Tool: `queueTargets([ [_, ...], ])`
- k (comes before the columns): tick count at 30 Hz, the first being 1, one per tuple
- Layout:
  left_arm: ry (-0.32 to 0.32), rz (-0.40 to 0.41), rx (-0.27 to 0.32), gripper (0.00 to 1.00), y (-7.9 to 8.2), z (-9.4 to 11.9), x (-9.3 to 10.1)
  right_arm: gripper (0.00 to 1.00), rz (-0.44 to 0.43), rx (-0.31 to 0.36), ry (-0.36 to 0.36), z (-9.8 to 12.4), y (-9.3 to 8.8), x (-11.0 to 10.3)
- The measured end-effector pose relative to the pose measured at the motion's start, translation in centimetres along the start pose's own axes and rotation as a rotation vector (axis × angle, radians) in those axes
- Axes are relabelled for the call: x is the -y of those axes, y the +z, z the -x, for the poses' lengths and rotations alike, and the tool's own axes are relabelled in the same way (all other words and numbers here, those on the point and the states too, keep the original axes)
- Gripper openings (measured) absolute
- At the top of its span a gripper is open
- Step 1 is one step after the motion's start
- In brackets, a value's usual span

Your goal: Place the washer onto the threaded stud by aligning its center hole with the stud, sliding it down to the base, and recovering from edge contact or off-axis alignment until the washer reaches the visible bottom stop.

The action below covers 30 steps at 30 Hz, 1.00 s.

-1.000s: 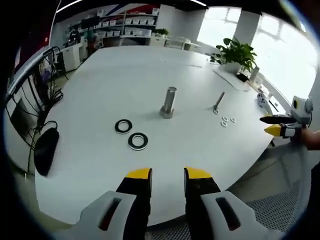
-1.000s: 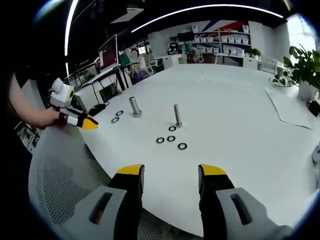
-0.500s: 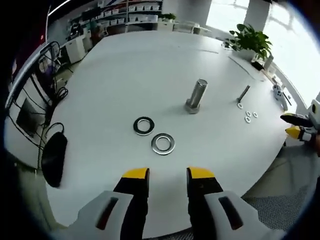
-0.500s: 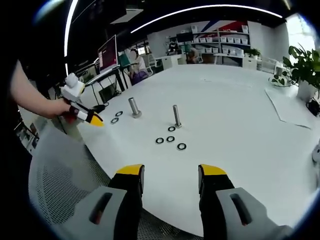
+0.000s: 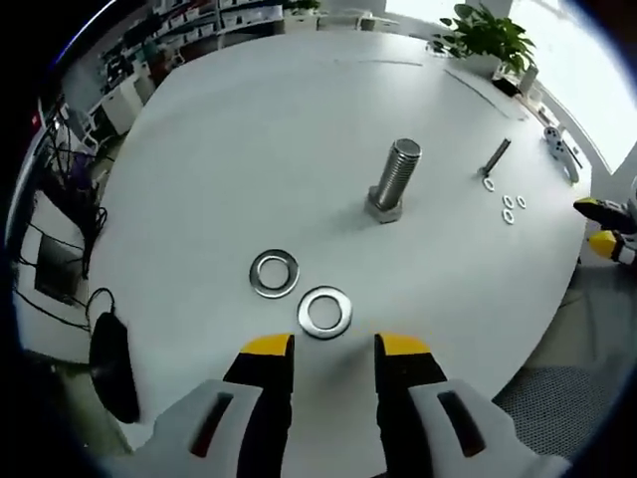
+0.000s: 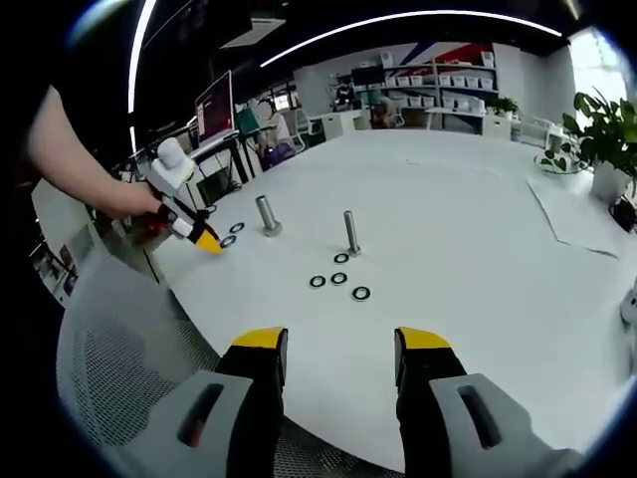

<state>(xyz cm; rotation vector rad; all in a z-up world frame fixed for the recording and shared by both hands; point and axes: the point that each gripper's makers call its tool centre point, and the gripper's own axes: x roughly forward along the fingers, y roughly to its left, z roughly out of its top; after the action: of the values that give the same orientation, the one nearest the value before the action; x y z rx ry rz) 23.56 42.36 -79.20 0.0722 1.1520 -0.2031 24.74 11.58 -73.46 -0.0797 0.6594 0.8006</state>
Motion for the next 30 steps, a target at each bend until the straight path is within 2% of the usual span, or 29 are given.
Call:
queueTargets([
  [6, 0.028, -0.027, -0.013, 0.31, 0.5, -0.3, -0.7, 0.46, -0.003, 0.0, -0.005, 0.0, 0.0, 0.1],
  [8, 0.014, -0.008, -0.025, 0.31, 0.6, -0.4, -0.6, 0.46, -0.002, -0.002, -0.004, 0.0, 0.0, 0.1],
  [13, 0.016, -0.038, -0.044, 0.3, 0.8, -0.5, -0.9, 0.46, -0.004, 0.001, -0.009, 0.0, 0.0, 0.2],
  [15, 0.022, -0.063, -0.057, 0.29, 0.9, -0.6, -1.0, 0.46, -0.003, -0.001, -0.008, 0.0, 0.0, 0.2],
  [16, 0.028, -0.101, -0.067, 0.28, 0.9, -0.6, -1.2, 0.46, -0.002, -0.002, -0.008, 0.0, 0.0, 0.2],
  [19, 0.023, -0.071, -0.079, 0.28, 1.2, -0.6, -1.1, 0.46, -0.003, -0.003, -0.01, 0.0, -0.1, 0.3],
  [28, 0.011, -0.131, -0.113, 0.21, 1.2, -0.7, -0.6, 0.46, -0.006, 0.0, -0.012, 0.1, 0.0, 0.3],
  [30, 0.009, -0.117, -0.127, 0.21, 1.2, -0.8, -0.7, 0.46, -0.005, 0.001, -0.011, 0.1, 0.0, 0.3],
])
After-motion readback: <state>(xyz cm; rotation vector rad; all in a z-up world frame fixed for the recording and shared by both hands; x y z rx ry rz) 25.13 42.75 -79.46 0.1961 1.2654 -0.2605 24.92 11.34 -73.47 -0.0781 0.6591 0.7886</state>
